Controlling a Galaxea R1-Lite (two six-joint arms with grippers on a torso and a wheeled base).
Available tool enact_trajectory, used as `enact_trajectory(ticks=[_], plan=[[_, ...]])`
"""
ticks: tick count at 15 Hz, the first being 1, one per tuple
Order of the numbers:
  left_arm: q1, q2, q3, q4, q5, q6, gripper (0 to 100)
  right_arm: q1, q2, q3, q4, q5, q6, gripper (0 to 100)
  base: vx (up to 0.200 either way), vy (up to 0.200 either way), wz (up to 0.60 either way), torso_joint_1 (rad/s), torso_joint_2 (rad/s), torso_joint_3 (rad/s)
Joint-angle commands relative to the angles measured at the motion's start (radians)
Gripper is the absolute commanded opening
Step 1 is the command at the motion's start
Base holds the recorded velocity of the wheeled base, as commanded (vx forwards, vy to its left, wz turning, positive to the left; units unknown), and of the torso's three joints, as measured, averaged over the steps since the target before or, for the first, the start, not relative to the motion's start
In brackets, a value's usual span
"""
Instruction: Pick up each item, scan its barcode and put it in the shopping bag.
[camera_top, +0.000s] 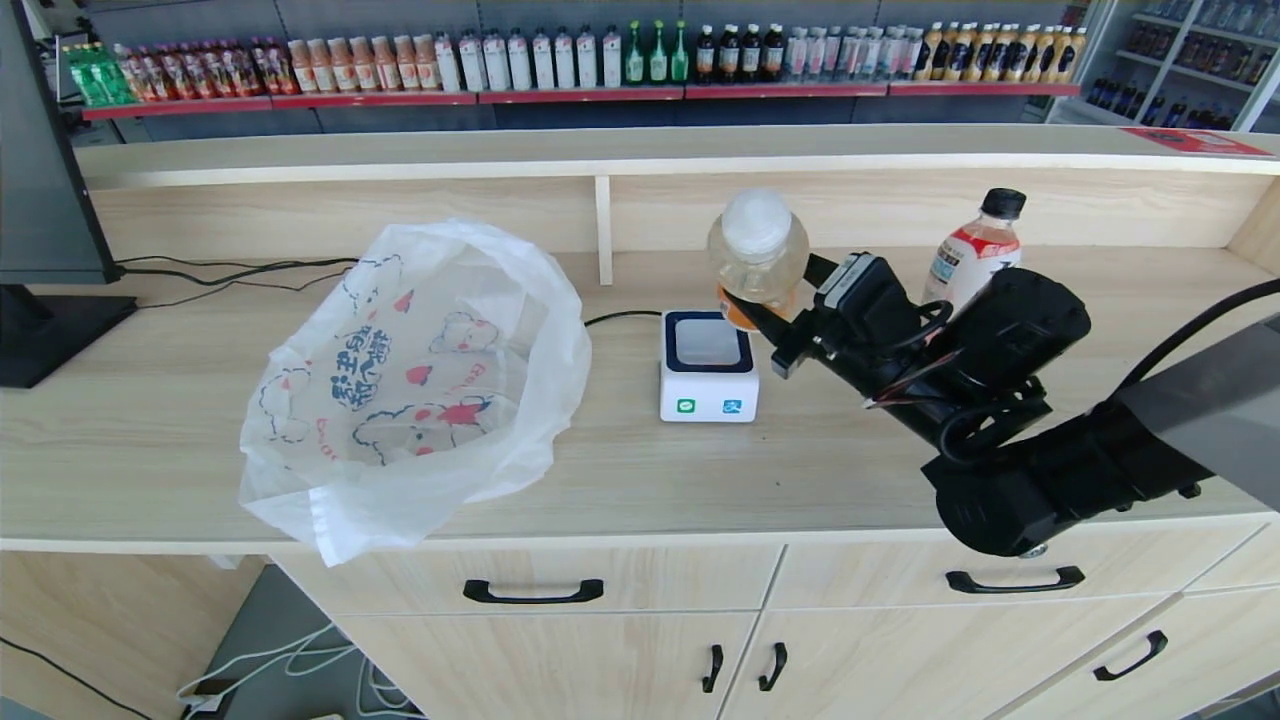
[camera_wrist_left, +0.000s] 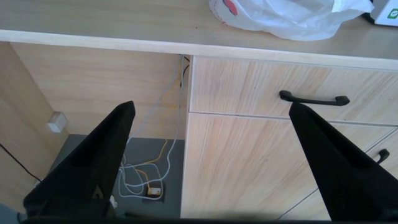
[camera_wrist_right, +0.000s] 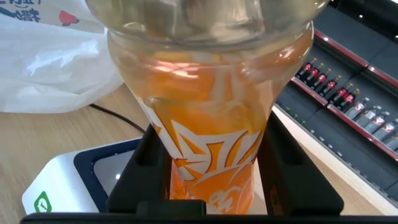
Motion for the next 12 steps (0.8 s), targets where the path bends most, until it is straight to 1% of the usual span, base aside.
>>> enact_trajectory(ticks=[1,9,12], plan=[[0.000,0.000,0.000,0.000,0.000,0.000,100,0.000,0.005,0.000,0.000,0.000,0.000,0,0.000,0.000,0.00,0.000,0.00,0.000],[0.000,0.000,0.000,0.000,0.000,0.000,100,0.000,0.001,0.001,-0.008,0.002,0.006,0,0.000,0.000,0.00,0.000,0.00,0.000],[0.000,0.000,0.000,0.000,0.000,0.000,100,0.000,-0.027,0.003,-0.014,0.000,0.034,0,0.000,0.000,0.00,0.000,0.00,0.000]])
